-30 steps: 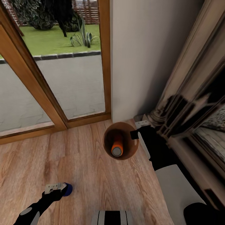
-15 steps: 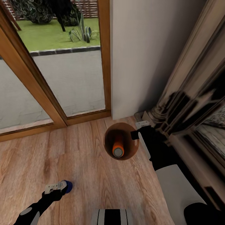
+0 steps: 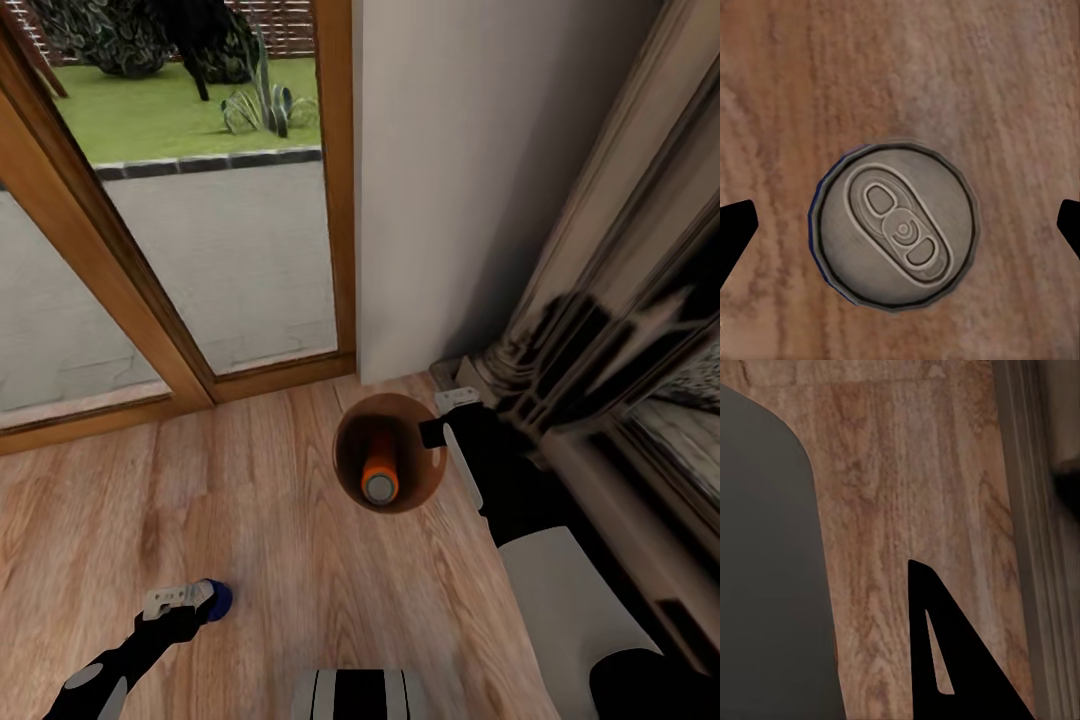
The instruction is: Put the three can of soda from the living room inside the tash can in the kitchen.
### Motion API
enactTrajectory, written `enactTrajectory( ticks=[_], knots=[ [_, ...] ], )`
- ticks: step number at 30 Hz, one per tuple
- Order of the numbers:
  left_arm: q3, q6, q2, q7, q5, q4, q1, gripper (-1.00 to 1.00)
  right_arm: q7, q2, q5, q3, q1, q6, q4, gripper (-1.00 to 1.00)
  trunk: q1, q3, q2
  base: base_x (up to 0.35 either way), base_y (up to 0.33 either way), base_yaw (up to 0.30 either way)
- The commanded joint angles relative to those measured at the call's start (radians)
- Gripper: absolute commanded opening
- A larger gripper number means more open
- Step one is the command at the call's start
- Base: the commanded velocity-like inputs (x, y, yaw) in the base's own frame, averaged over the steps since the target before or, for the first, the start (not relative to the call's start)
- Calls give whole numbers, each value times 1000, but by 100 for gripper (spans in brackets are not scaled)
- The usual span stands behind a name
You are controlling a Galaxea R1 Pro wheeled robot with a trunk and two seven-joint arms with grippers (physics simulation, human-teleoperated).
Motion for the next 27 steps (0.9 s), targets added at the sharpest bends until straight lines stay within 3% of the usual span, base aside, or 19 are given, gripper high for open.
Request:
enactTrajectory(
  ticks=[1, 10, 24, 27],
  knots=[
    [0, 0, 0, 0, 0, 0, 0, 100, 0, 0, -12, 0, 0, 0, 0, -100, 0, 0, 0, 148, 85, 0],
    [0, -6, -1, 0, 2, -1, 0, 100, 0, 0, -12, 1, 0, 0, 7, -100, 0, 0, 0, 85, 48, 0],
    [0, -5, -3, 1, 0, -1, 0, 100, 0, 0, -12, 2, 0, 0, 12, -100, 6, -54, -3, 1, 1, 0],
    [-1, -5, -3, 1, 0, -1, 0, 100, 0, 0, -12, 2, 1, 0, 12, -100, 6, -54, -3, 0, 0, 0]
  ],
)
